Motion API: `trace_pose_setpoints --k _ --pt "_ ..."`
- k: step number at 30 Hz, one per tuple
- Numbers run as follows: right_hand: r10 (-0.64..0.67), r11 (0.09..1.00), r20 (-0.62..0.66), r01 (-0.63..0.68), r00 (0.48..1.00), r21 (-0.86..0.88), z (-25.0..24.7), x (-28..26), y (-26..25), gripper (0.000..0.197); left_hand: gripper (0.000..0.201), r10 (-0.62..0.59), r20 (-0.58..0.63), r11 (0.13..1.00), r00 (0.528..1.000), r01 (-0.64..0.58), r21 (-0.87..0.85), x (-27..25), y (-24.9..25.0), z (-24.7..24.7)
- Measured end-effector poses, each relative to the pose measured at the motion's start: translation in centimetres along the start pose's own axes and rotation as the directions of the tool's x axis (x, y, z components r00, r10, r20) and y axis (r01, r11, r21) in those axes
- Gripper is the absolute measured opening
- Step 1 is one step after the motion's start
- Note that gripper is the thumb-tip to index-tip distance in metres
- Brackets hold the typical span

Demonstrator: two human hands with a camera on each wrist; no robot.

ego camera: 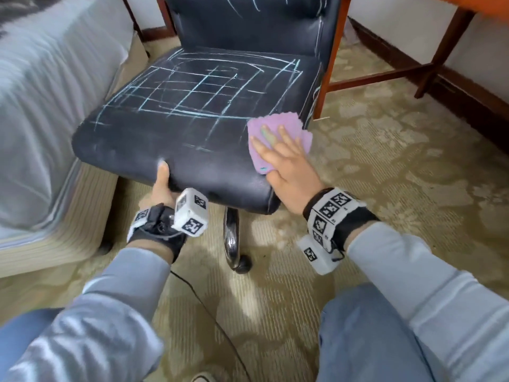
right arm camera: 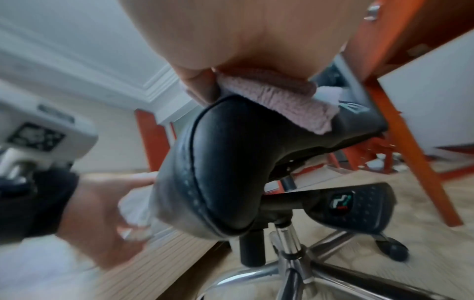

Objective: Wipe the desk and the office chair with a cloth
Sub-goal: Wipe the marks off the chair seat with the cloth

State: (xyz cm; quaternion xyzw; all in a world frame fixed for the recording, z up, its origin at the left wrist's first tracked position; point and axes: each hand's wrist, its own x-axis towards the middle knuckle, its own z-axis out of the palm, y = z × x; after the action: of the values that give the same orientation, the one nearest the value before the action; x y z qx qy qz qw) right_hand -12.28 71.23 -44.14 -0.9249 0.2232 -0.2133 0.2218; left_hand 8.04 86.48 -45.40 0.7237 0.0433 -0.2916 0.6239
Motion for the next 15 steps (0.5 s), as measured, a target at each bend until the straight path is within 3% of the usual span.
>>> trace_pose_setpoints --k 1,2,3,4,6,7,9,11,15 --pt "-0.068 0.997 0.005 0.068 0.998 -0.032 0.5 0.0 -0.5 0.069 0.086 0.134 -0.211 0.979 0.968 -0.096 0.181 -0.3 -0.4 0.0" --pt "-0.136 0.989 0.017 0.137 0.991 -0.051 0.9 -0.3 -1.0 0.07 0.086 0.355 -0.302 0.917 0.885 -0.266 0.298 -1.2 -1.1 0.0" --pt "-0.197 0.978 0.041 0.2 0.979 -0.056 1.4 -0.5 -1.4 0.072 0.081 0.577 -0.251 0.796 0.777 -0.467 0.384 -2.3 -2.0 0.4" --pt "-0.241 0.968 0.072 0.244 0.968 -0.049 1.5 -0.5 -1.4 0.072 0.076 0.739 -0.123 0.636 0.663 -0.626 0.451 -3.5 -3.1 1.0" --pt "-0.244 0.97 0.069 0.245 0.967 -0.004 0.8 0.6 -0.2 0.069 0.073 0.858 0.127 0.38 0.498 -0.781 0.496 -6.0 -5.2 2.5" --pt "-0.182 0.982 0.034 0.181 0.983 0.047 0.3 1.6 0.8 0.067 0.073 0.866 0.203 0.314 0.457 -0.812 0.491 -6.7 -6.0 3.0" --pt "0.007 0.988 -0.025 -0.004 1.0 0.153 -1.0 3.3 2.5 0.061 0.076 0.863 0.28 0.244 0.42 -0.834 0.495 -7.4 -7.1 3.9" --pt "0.082 0.99 -0.035 -0.078 0.996 0.118 -1.1 3.9 2.8 0.058 0.079 0.86 0.277 0.25 0.429 -0.827 0.504 -7.3 -7.4 4.2" --pt "-0.164 0.986 0.055 0.162 0.985 0.04 1.0 2.4 -0.8 0.068 0.08 0.864 0.253 0.235 0.435 -0.793 0.562 -6.1 -7.3 3.2"
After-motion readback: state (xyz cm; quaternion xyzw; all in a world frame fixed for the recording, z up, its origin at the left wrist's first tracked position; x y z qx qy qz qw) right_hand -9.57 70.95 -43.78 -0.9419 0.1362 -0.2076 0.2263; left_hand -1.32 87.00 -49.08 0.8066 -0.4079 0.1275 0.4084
